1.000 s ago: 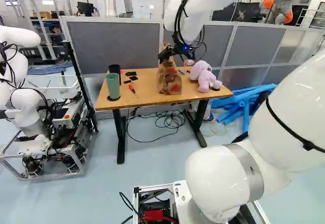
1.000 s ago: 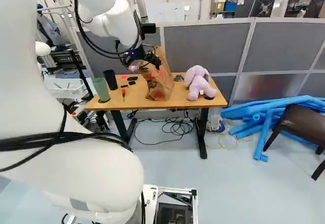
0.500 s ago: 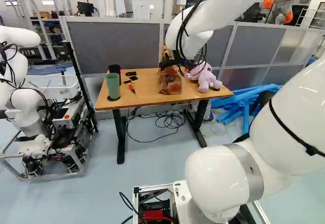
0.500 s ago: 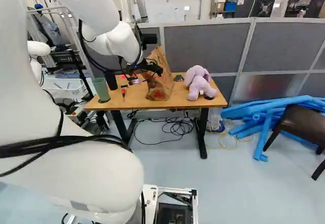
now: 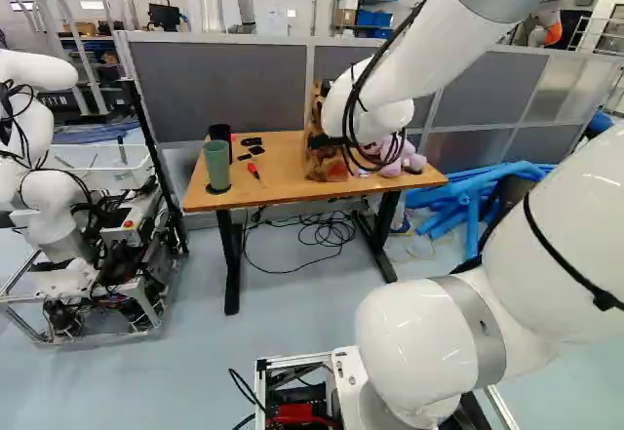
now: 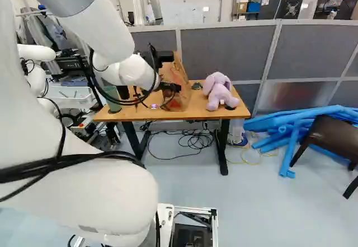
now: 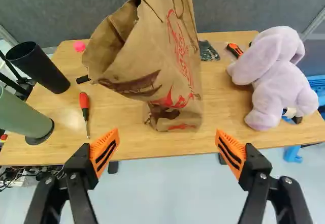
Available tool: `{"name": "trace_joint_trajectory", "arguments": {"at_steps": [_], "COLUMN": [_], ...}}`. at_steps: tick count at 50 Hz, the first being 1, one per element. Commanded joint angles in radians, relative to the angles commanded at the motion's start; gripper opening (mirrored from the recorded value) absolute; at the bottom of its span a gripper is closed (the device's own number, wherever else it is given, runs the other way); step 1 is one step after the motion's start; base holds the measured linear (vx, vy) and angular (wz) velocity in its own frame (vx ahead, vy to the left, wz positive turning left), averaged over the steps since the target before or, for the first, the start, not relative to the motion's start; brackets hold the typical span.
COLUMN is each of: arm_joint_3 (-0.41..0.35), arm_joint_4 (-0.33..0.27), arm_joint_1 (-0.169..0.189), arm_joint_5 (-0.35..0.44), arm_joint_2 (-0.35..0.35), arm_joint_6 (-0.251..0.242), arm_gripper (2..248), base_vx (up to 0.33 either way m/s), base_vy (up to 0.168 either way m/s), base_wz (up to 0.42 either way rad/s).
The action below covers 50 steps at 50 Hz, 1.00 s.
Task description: Pick up the bag on the ground and place it on the table
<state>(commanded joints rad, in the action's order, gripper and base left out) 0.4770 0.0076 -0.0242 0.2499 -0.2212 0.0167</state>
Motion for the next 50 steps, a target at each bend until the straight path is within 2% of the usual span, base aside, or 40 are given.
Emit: {"name": "trace_joint_trajectory", "arguments": {"at_steps": [25, 50], "arm_joint_3": [-0.164, -0.282], "arm_joint_4": [-0.003, -0.006], "arm_joint_1": [0.01, 0.018], "arm_joint_5": [0.262, 0.451], "arm_joint_2": [-0.024, -0.042], "arm_joint_6": [-0.007, -0.012], "arm_gripper": [247, 247], "base_vx": [0.0, 0.0], "base_vy": [0.0, 0.0], "base_wz": [0.0, 0.0]}}
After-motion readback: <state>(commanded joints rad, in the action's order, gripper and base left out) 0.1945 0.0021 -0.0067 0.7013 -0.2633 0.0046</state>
